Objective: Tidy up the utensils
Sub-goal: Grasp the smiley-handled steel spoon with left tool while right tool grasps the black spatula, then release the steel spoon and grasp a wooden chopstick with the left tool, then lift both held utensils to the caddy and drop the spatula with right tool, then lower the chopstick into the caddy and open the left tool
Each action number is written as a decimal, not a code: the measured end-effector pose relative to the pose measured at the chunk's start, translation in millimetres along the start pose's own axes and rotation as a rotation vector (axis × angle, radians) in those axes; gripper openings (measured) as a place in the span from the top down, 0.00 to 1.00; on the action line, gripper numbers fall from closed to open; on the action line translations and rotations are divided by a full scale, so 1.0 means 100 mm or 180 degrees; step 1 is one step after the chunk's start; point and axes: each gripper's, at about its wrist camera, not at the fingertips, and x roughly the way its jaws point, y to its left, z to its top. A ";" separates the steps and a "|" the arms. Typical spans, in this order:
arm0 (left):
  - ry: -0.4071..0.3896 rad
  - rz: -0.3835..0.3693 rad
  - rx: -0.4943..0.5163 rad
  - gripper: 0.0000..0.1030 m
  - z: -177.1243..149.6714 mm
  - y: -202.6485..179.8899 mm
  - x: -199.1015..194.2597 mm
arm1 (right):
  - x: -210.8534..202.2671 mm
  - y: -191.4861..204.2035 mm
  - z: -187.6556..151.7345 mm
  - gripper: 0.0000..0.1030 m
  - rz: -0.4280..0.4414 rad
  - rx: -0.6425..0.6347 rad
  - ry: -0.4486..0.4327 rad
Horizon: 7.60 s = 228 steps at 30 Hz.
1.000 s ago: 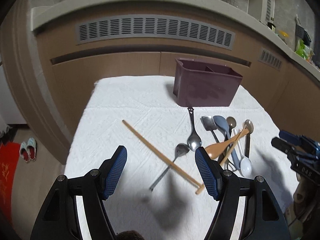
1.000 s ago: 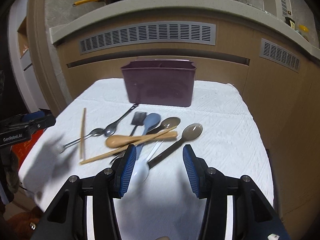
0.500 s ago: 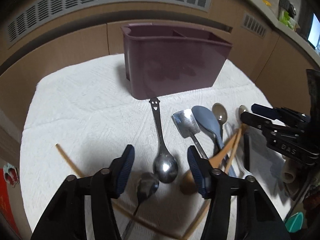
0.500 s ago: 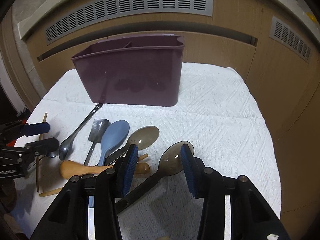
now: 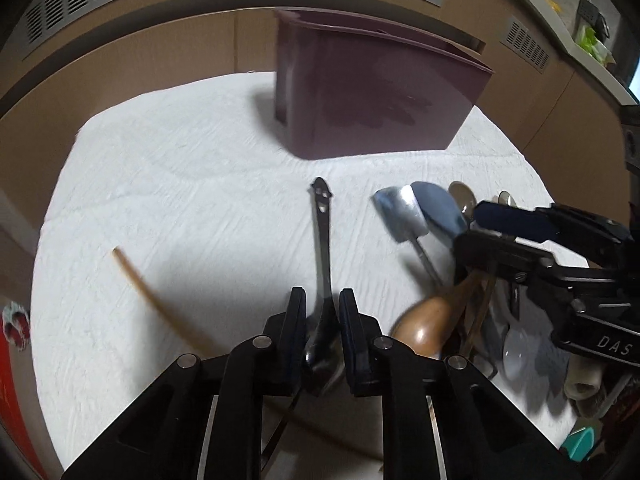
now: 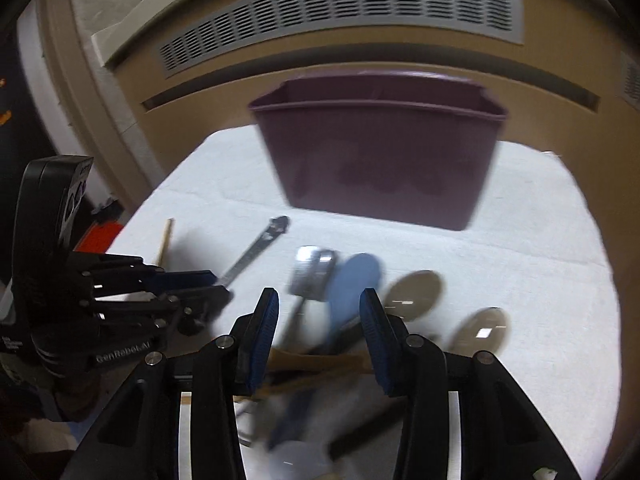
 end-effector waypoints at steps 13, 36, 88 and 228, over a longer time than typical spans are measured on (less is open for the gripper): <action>-0.0150 -0.0179 -0.0332 0.80 -0.09 0.27 -0.21 | 0.58 0.22 0.26 0.66 -0.0736 -0.0103 0.0271; 0.0178 0.0267 0.0136 0.74 0.13 -0.15 0.11 | -0.53 -0.03 -0.12 0.71 -0.0428 0.0319 -0.0389; -0.0174 0.0034 -0.1326 0.56 -0.33 0.71 -0.37 | -0.66 -0.12 -0.27 0.71 -0.0438 0.0316 -0.0593; -0.1428 -0.0089 0.0016 0.28 0.59 0.10 -0.75 | -0.57 -0.35 -0.44 0.70 -0.0222 -0.0351 -0.0127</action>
